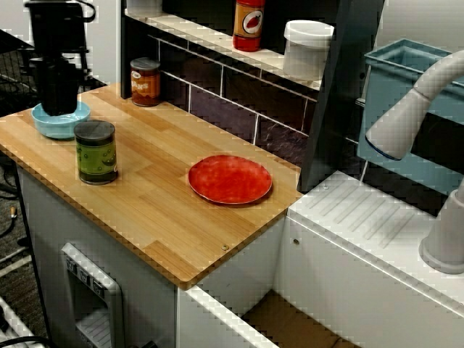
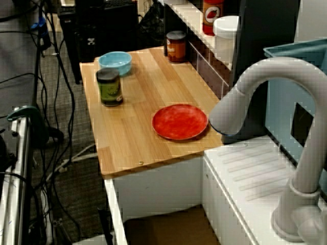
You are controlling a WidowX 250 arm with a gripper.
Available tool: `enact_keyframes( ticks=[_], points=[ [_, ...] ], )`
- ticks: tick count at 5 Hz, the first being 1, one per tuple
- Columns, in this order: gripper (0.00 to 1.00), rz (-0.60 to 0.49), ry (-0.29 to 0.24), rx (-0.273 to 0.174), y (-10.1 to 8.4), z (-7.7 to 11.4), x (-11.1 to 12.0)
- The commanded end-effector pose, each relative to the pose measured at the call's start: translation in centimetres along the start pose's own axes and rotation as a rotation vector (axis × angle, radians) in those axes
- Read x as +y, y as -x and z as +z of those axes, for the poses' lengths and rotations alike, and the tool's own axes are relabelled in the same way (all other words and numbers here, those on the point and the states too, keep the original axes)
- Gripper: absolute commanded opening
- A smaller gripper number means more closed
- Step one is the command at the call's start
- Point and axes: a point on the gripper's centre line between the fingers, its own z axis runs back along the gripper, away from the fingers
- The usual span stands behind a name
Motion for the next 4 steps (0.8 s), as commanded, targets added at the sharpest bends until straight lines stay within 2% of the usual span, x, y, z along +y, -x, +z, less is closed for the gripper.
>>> enact_keyframes(
  ticks=[1,2,4],
  points=[
    [0.00,-0.031,-0.065,-0.053,1.7,-0.9,0.4],
    [0.00,-0.023,-0.089,-0.046,1.6,-2.6,0.6],
    [0.00,0.026,-0.123,-0.051,-0.9,-5.8,0.9]
  ],
)
